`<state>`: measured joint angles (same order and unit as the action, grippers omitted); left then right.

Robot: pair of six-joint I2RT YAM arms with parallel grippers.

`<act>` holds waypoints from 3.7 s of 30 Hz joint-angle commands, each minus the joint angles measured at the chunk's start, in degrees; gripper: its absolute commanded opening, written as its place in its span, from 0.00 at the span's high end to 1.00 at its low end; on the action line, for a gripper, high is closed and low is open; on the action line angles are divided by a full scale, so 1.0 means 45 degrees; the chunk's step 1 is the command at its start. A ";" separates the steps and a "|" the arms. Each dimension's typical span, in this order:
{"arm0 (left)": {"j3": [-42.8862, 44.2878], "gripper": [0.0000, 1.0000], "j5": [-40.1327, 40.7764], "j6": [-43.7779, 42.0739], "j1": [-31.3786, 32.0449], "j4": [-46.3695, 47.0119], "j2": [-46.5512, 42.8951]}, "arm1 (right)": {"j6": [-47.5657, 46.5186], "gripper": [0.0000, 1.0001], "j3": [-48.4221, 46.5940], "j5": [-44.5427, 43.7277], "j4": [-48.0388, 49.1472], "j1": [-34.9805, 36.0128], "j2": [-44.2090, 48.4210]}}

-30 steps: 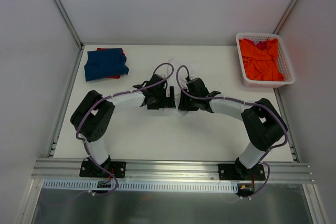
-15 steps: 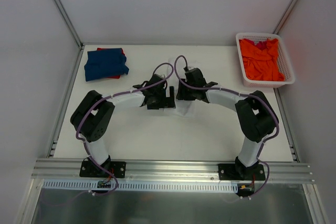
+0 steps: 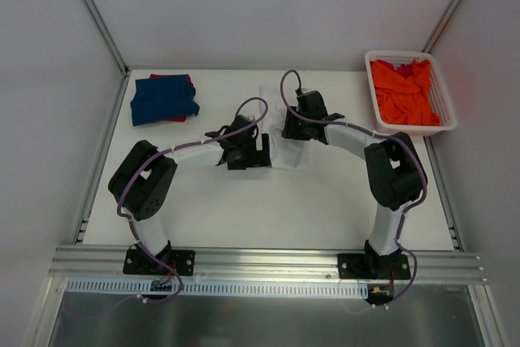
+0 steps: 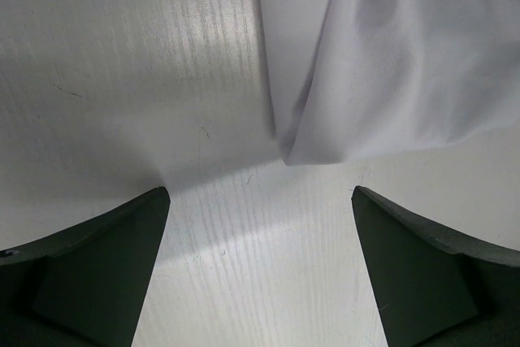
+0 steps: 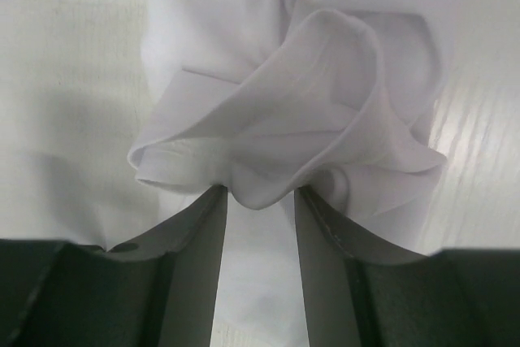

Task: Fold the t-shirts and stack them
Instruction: Fold the tshirt

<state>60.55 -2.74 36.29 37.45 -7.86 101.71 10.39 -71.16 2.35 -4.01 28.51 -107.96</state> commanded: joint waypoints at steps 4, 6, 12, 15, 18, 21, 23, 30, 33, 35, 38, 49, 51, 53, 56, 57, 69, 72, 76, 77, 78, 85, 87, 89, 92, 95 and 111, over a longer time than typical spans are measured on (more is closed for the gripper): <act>-0.0507 0.01 0.0004 0.0060 0.0037 -0.1008 0.0171 | -0.0454 0.58 -0.1491 -0.0131 -0.0183 -0.0457 -0.0382; -0.0507 0.01 -0.0015 0.0040 0.0037 -0.1008 0.0171 | -0.0512 0.58 -0.1978 -0.0151 -0.0261 -0.0554 -0.0577; -0.0624 0.01 -0.0015 0.0021 0.0037 -0.1027 0.0073 | -0.0377 0.58 -0.3307 -0.0307 -0.0300 -0.0808 -0.1494; -0.0663 0.01 -0.0054 0.0001 0.0056 -0.1027 0.0073 | -0.0356 0.58 -0.4185 -0.0986 -0.0300 -0.0984 -0.1924; -0.0664 0.01 -0.0074 0.0021 0.0056 -0.1008 0.0034 | -0.0240 0.58 -0.5317 -0.1440 -0.0669 -0.1277 -0.2218; -0.0683 0.01 -0.0094 0.0021 0.0056 -0.1008 -0.0063 | -0.0278 0.58 -0.6646 -0.1733 -0.1548 -0.1880 -0.2590; -0.0703 0.01 -0.0094 0.0021 0.0056 -0.1027 -0.0141 | -0.0395 0.58 -0.7192 -0.1850 -0.1978 -0.2135 -0.2610; -0.0644 0.01 0.0063 -0.0096 0.0056 -0.1027 -0.0318 | -0.0493 0.57 -0.5484 -0.1596 -0.2410 -0.2938 -0.1030; -0.0449 0.01 -0.0132 -0.0174 0.0056 -0.1027 -0.0278 | -0.0416 0.57 -0.3708 -0.1538 -0.2156 -0.2957 0.0004; -0.0390 0.01 -0.0249 -0.0252 0.0056 -0.0930 -0.0297 | -0.0357 0.57 -0.2844 -0.1499 -0.2077 -0.2938 0.0841; -0.0429 0.01 -0.0405 -0.0369 0.0056 -0.0619 -0.0414 | -0.0298 0.55 -0.1126 -0.1362 -0.1961 -0.2821 0.1801; -0.1385 0.01 -0.1674 0.0059 -0.0139 0.1706 -0.0532 | -0.0298 0.43 0.3153 -0.0659 -0.2157 -0.2195 0.5766; -0.1639 0.01 -0.1851 0.0176 -0.0314 0.2523 -0.0474 | -0.0162 0.42 0.3915 0.0061 -0.1923 -0.2157 0.6002; -0.1699 0.01 -0.2144 0.0294 -0.0393 0.2780 -0.0357 | 0.0091 0.42 0.4462 0.0258 -0.1669 -0.2098 0.6295; -0.1757 0.01 -0.2086 0.0353 -0.0471 0.3074 -0.0278 | 0.0345 0.42 0.5400 0.0454 -0.1161 -0.1981 0.6491; -0.1757 0.01 -0.2047 0.0314 -0.0490 0.3113 -0.0259 | 0.0424 0.41 0.5769 0.0686 -0.0850 -0.1981 0.6492; -0.1738 0.02 -0.2144 0.0450 -0.0764 0.4167 0.0619 | 0.1030 0.35 0.6867 0.1587 0.1219 -0.1629 0.5243; -0.1602 0.02 -0.2280 0.0470 -0.0822 0.4363 0.0951 | 0.1030 0.35 0.6847 0.1626 0.1496 -0.1610 0.4873; -0.1503 0.04 -0.2320 0.0489 -0.0842 0.4500 0.1206 | 0.0991 0.39 0.6614 0.1665 0.1750 -0.1629 0.4325; -0.1503 0.04 -0.2320 0.0489 -0.0862 0.4481 0.1206 | 0.1011 0.40 0.6536 0.1704 0.1886 -0.1610 0.4227; -0.1523 0.04 -0.2320 0.0489 -0.0842 0.4481 0.1225 | 0.1011 0.40 0.6516 0.1685 0.1965 -0.1629 0.4149; -0.1738 0.10 -0.2281 0.0470 -0.0881 0.4500 0.1206 | 0.1011 0.45 0.6067 0.1704 0.2258 -0.1629 0.3309; -0.1757 0.14 -0.2301 0.0470 -0.0901 0.4500 0.1245 | 0.1030 0.48 0.5989 0.1763 0.2337 -0.1629 0.3133; -0.1777 0.20 -0.2339 0.0450 -0.0901 0.4520 0.1284 | 0.1030 0.54 0.5969 0.1802 0.2375 -0.1610 0.3016; -0.1835 0.32 -0.2378 0.0470 -0.0901 0.4519 0.1323 | 0.1089 0.58 0.5969 0.1841 0.2434 -0.1629 0.2957; -0.1933 0.39 -0.2398 0.0489 -0.0901 0.4520 0.1304 | 0.1147 0.59 0.6046 0.1880 0.2532 -0.1629 0.2957; -0.1582 0.53 -0.2964 0.0665 -0.0901 0.4949 0.2222 | 0.1499 0.68 0.6262 0.1997 0.2962 -0.1531 0.2722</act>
<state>54.68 -15.92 39.83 33.32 20.36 108.03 16.49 -43.70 11.38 10.22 20.97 -94.37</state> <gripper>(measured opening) 0.489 0.355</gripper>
